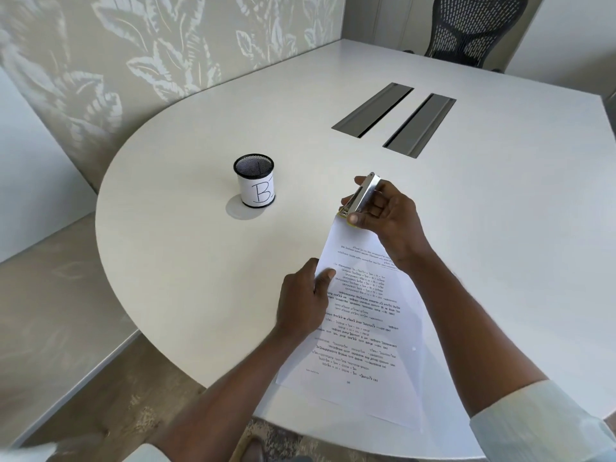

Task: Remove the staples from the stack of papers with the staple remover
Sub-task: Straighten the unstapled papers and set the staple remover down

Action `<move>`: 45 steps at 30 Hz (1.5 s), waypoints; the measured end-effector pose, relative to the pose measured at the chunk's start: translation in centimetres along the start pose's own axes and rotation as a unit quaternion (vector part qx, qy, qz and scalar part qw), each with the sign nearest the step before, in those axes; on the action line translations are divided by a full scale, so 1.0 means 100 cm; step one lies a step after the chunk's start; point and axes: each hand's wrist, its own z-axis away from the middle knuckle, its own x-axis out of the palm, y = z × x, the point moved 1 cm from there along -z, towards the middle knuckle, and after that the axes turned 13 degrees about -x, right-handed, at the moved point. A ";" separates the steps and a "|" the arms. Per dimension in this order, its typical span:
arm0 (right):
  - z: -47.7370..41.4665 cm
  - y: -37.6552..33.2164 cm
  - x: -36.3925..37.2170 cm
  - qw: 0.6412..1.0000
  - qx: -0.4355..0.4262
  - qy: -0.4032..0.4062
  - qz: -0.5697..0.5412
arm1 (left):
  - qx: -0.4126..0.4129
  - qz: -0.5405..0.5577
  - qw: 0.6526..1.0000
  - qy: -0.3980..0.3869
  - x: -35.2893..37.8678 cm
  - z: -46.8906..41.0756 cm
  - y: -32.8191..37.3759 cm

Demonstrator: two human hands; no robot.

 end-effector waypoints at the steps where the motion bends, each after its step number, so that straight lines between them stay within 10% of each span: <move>1: 0.000 0.001 0.001 1.000 0.002 -0.007 -0.001 | 0.002 0.000 1.000 0.000 0.000 0.000 0.000; 36: 0.002 0.009 0.020 1.000 0.002 -0.024 0.013 | 0.005 0.015 1.000 0.001 0.002 -0.001 -0.005; 45: 0.023 -0.018 -0.018 0.985 -0.044 0.156 0.060 | -0.016 0.034 0.999 -0.010 0.000 0.000 -0.003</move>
